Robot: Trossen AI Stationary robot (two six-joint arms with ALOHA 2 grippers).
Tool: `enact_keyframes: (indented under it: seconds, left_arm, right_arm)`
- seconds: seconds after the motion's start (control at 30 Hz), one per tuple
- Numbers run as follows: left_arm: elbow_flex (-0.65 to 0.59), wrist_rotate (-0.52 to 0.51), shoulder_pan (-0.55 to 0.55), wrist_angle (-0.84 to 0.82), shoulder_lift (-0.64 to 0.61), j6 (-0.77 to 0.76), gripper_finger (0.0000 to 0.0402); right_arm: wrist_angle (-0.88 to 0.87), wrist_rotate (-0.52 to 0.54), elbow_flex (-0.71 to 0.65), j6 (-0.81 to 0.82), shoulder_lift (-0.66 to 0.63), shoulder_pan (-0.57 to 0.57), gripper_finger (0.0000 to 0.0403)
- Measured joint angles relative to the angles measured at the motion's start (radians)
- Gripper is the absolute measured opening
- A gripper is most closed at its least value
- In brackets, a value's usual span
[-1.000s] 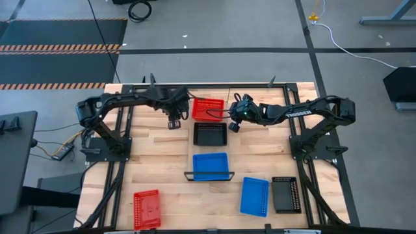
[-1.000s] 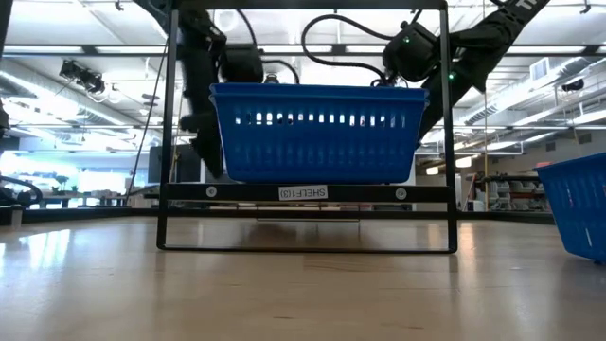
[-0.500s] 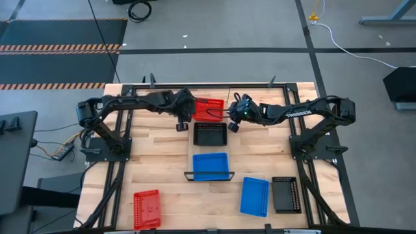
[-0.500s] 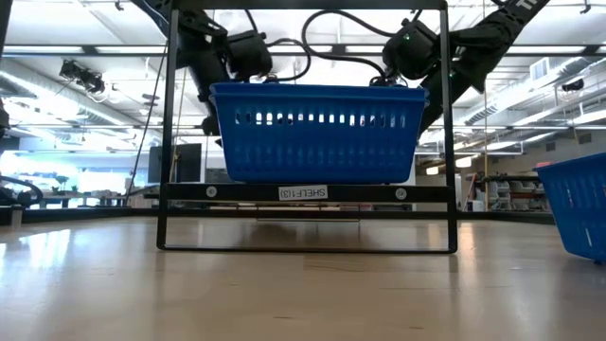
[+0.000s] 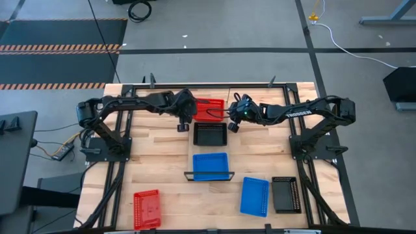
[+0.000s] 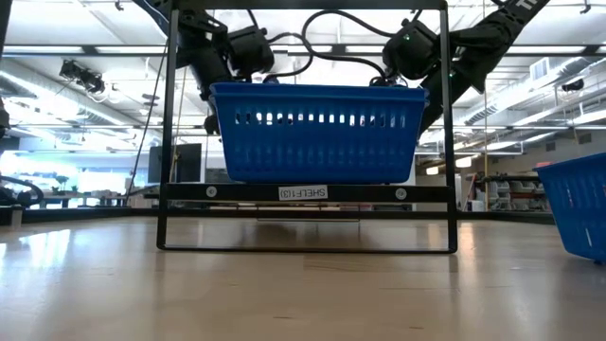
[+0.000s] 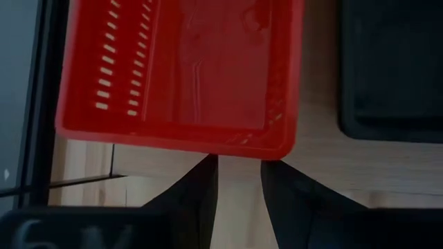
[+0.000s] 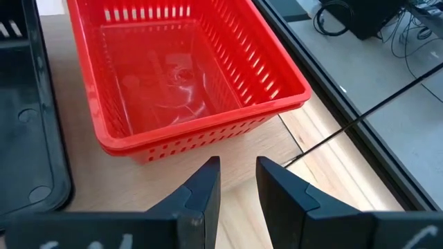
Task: Stack baskets on shelf by color
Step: Stack the top red bin on top of the red bin on the shelf
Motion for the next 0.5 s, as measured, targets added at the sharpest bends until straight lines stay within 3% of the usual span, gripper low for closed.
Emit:
enact_keyframes:
  seconds: [0.5]
  left_arm:
    - [0.0,0.0,-0.008,0.047,0.0,0.003,0.0117]
  right_arm:
    - [-0.007,0.0,0.0,0.0,0.0,0.0,0.01]
